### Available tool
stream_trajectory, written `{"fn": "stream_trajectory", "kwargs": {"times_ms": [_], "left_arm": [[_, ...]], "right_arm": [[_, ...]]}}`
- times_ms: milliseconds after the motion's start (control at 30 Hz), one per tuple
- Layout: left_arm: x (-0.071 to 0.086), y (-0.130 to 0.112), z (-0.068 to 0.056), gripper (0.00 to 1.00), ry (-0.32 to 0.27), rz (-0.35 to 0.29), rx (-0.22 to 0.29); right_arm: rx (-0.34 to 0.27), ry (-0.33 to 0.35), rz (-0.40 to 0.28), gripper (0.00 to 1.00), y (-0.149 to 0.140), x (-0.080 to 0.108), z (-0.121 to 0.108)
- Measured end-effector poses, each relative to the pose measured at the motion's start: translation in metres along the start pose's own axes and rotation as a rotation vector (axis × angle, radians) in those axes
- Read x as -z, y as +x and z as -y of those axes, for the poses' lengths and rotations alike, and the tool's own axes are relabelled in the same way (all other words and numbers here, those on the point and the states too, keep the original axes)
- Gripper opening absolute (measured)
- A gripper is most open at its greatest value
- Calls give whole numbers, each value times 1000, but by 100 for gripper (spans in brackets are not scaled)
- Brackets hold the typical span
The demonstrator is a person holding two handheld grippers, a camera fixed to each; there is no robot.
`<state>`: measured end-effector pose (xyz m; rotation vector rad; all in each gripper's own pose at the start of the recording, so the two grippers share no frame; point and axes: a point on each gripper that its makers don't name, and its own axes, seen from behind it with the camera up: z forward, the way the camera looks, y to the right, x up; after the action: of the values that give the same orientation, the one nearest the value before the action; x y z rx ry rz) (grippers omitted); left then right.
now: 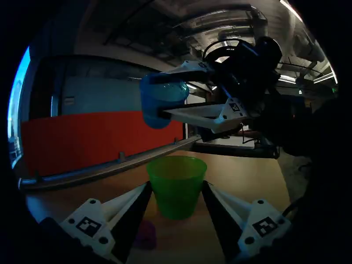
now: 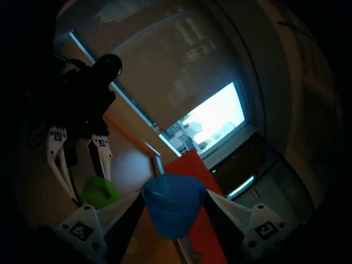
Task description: Pour water
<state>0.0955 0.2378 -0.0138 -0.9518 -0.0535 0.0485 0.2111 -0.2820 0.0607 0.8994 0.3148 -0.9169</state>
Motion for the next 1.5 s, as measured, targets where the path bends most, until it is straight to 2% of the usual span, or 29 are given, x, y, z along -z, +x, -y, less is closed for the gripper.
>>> {"fn": "stream_trajectory", "kwargs": {"times_ms": [400, 1000, 1500], "left_arm": [[0, 3, -4, 82, -5, -8, 1], [-3, 5, -3, 81, -5, -14, 5], [-2, 4, -5, 81, -7, -13, 0]], "right_arm": [[84, -8, 7, 91, 3, -1, -3], [197, -11, 26, 91, 3, -2, -2], [251, -27, 26, 91, 7, -3, -5]]}}
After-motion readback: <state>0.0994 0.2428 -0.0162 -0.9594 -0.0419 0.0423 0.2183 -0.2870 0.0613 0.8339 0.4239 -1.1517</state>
